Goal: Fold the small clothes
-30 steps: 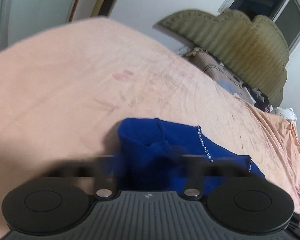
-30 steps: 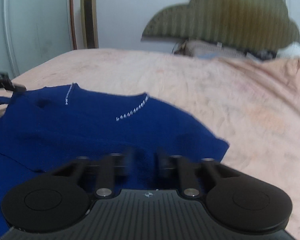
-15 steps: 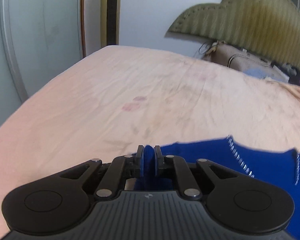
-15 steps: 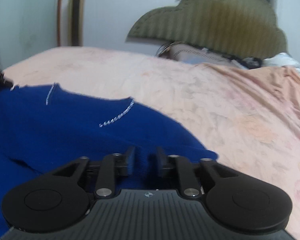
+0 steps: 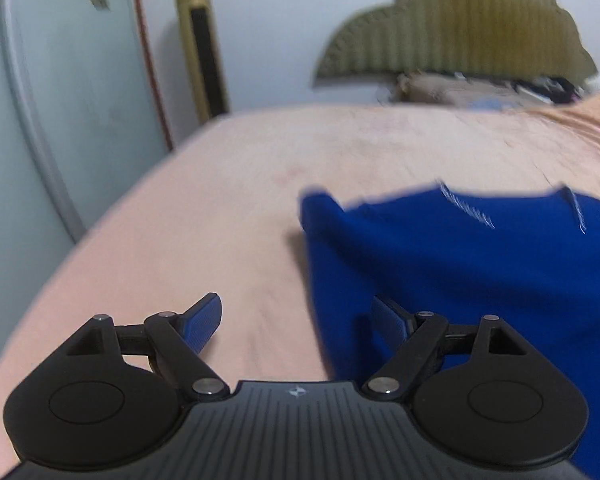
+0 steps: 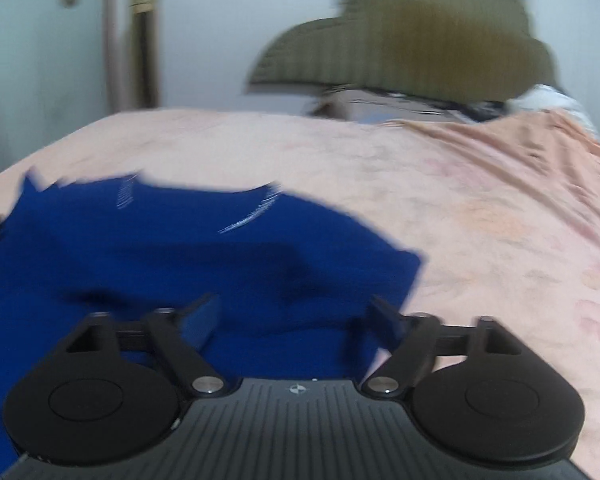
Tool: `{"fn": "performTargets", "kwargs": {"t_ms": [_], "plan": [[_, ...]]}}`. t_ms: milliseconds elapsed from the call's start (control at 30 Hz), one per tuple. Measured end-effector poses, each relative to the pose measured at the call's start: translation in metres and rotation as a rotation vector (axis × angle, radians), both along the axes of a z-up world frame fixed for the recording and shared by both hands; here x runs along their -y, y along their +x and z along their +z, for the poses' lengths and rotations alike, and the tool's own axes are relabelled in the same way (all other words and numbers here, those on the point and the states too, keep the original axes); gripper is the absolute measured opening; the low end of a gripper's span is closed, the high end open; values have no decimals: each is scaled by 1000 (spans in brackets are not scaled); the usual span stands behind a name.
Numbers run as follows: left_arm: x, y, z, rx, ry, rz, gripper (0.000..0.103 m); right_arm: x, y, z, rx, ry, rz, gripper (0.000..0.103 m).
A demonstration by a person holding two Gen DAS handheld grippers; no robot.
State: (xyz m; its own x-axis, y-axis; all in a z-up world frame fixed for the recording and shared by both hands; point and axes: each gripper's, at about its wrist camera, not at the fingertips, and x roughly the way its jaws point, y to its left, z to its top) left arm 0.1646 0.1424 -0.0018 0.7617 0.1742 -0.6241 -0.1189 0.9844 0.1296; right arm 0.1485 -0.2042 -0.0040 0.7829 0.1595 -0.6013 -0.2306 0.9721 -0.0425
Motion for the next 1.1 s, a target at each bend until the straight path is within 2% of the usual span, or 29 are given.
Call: {"fn": "performTargets", "kwargs": {"t_ms": [67, 100, 200, 300, 633, 733, 800, 900, 933, 1100], "plan": [[1, 5, -13, -42, 72, 41, 83, -12, -2, -15, -42, -77, 2, 91], [-1, 5, -14, -40, 77, 58, 83, -15, -2, -19, -51, -109, -26, 91], [-7, -9, -2, -26, 2, 59, 82, -12, -21, -5, -3, -68, -79, 91], [-4, -30, 8, -15, -27, 54, 82, -8, -46, 5, 47, -18, -72, 94], [29, -115, 9, -67, -138, -80, 82, 14, -111, 6, -24, 72, -42, 94], [31, -134, 5, -97, -208, -99, 82, 20, -132, 2, -21, 82, -61, 94], [35, -145, 3, -109, -230, -105, 82, 26, -141, -2, -35, 150, -97, 95], [45, -155, 0, -114, -218, -108, 82, 32, -150, -12, -94, 353, -70, 95], [48, -156, -1, -117, -212, -102, 82, 28, -154, -14, -93, 389, -61, 95], [64, -171, 7, -101, -210, -138, 82, -3, -171, -9, -5, 366, 25, 93]]}}
